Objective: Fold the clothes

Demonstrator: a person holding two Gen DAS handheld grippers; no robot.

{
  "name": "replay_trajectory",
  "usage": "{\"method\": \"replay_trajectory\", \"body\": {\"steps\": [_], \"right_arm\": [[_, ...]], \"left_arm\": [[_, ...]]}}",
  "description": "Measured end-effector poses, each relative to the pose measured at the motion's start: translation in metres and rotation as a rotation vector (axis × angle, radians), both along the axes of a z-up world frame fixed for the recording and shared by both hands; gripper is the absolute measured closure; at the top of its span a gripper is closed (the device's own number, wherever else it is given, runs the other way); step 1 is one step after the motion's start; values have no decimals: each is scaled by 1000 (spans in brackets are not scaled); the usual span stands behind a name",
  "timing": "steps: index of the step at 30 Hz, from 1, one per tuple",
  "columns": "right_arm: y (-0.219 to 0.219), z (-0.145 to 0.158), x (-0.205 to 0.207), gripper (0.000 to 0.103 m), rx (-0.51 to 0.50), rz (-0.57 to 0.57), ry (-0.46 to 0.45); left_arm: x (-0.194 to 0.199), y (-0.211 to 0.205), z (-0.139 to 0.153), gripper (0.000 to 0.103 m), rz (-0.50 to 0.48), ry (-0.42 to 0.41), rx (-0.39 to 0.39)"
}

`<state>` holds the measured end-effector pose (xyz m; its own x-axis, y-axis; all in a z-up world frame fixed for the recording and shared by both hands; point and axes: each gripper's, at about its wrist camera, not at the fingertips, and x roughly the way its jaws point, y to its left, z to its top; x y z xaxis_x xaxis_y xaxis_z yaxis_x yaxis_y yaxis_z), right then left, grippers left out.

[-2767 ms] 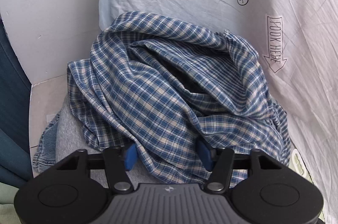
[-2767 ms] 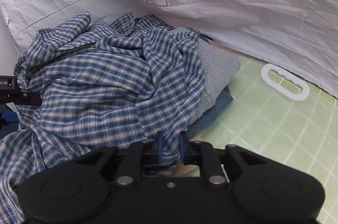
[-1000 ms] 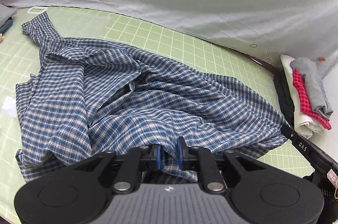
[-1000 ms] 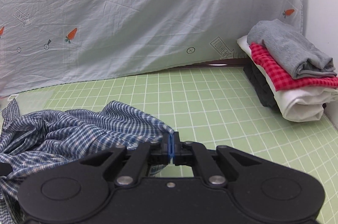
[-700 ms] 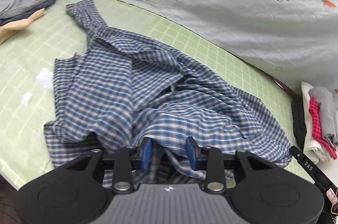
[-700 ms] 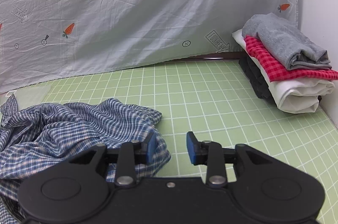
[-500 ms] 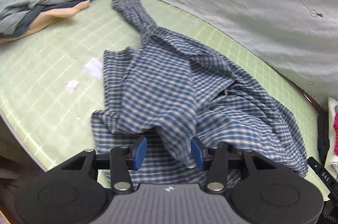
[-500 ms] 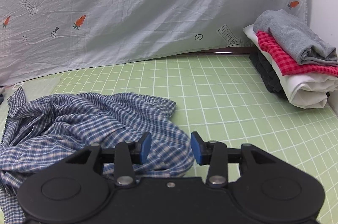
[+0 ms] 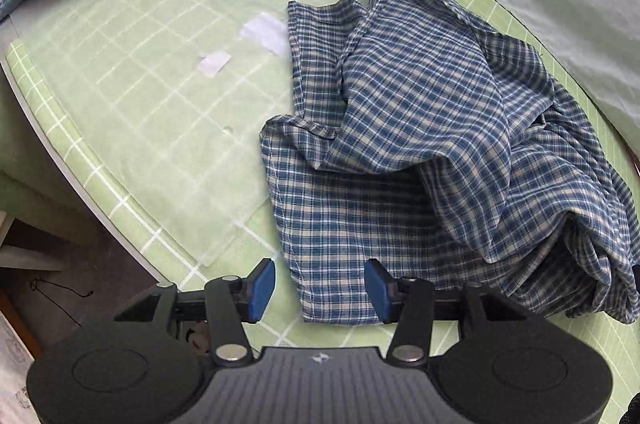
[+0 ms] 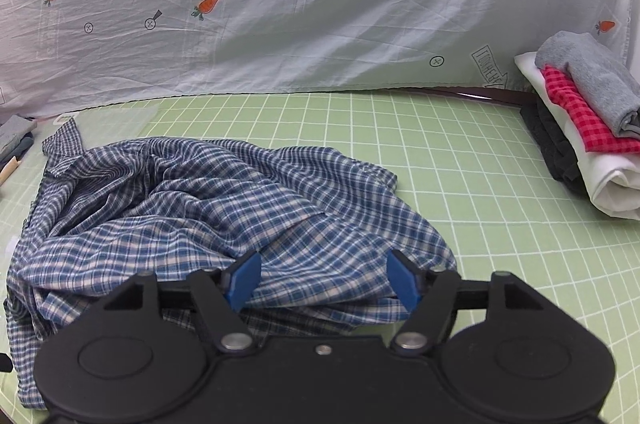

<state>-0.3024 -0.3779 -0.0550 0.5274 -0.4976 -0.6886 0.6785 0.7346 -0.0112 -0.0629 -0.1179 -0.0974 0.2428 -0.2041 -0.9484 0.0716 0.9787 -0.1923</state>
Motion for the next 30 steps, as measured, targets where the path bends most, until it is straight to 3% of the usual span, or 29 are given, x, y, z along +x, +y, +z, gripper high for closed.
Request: {"method": "replay_trajectory", "body": {"steps": [7,16,30], "right_arm": [[-1,-2,11,17,-18,-30,23],[-15,-8,25,11,-37,-105,67],[-62,-34,14,10,50,-304,103]], "left_arm": [[15,-3,4,45,-20,-15,-4],[38,-24,20,37,-115,-87,-49],[85,-94,39,25,-346,-207,-162]]}}
